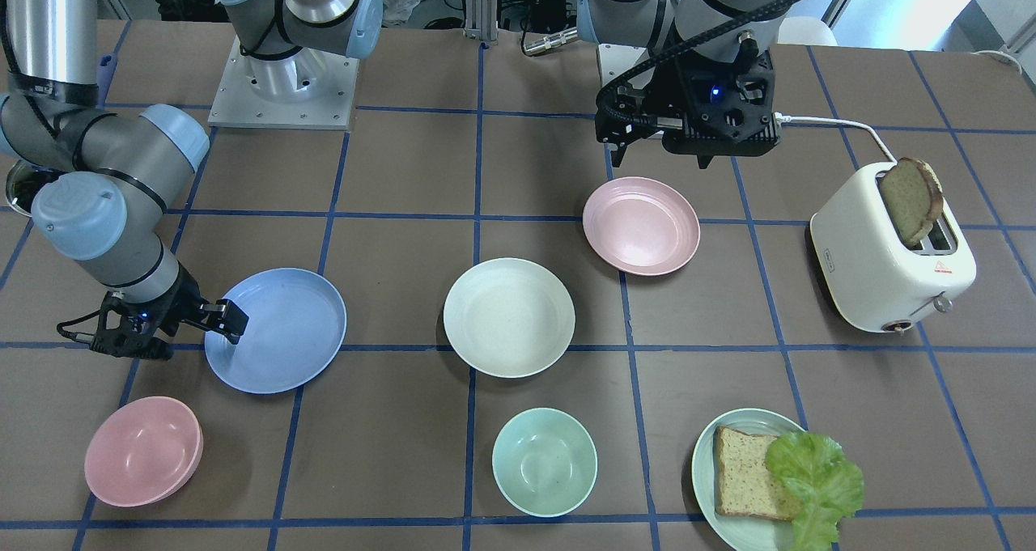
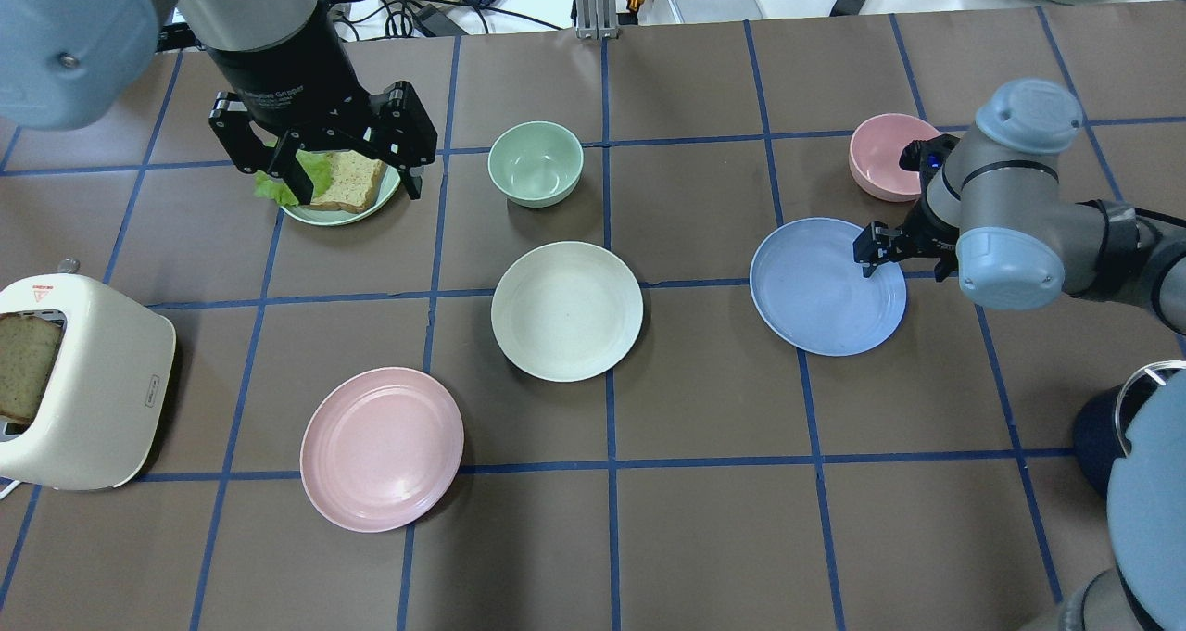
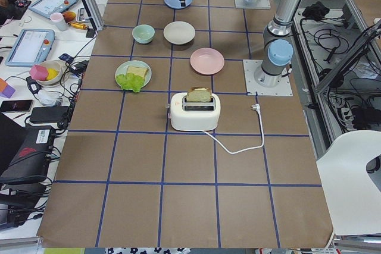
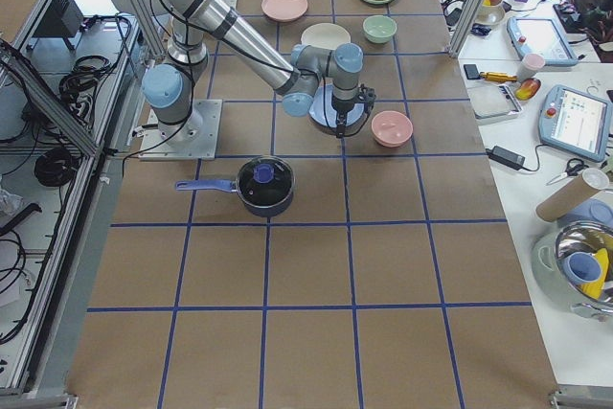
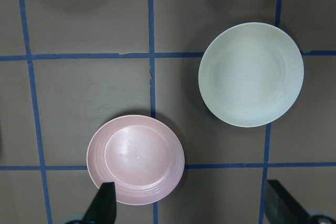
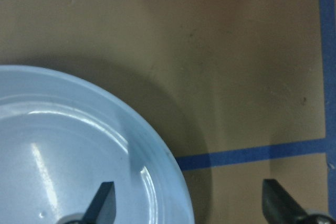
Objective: Stack three plates with pink and blue
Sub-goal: 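Grasp the pink plate rim with the left gripper while the right grips the blue plate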
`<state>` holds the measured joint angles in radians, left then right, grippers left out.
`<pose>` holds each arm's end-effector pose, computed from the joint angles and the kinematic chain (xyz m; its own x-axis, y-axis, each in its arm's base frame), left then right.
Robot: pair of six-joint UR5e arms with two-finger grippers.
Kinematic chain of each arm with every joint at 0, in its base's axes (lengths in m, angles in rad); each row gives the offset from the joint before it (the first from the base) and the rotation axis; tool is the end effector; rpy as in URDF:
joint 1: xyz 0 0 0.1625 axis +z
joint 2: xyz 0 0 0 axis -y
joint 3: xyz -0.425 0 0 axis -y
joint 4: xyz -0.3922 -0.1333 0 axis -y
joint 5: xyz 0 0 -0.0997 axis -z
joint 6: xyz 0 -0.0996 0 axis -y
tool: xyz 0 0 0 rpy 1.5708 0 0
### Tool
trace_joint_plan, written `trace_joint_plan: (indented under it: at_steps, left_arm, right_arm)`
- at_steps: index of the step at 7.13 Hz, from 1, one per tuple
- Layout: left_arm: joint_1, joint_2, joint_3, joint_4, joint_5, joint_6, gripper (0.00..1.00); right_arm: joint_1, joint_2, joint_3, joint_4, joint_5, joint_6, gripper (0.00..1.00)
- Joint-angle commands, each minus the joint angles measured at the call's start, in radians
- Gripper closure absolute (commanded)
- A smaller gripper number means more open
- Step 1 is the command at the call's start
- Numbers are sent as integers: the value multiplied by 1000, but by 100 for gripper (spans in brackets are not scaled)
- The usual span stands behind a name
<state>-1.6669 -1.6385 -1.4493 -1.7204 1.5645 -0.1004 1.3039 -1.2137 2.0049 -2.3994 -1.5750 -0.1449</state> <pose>-0.1823 -0.4949 0.4989 -1.0000 -0.0044 -0.0034 -0.0047 0.9954 0.0958 -0.0110 -0.5440 0.1860 -0.9925 0.1219 0.0096 0.1215 0.9919 -0.0364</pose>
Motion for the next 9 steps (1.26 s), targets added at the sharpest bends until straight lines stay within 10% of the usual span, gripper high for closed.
trace_joint_plan:
  at_steps: [1,9]
  left_arm:
    - [-2,-17,-70,1,-8,-4,0]
    - [-30,20,-750,657,-6,-48,0]
  right_arm:
    - [0,2,8,-23,0,10,39]
    - [0,-62,8,121,16,5,100]
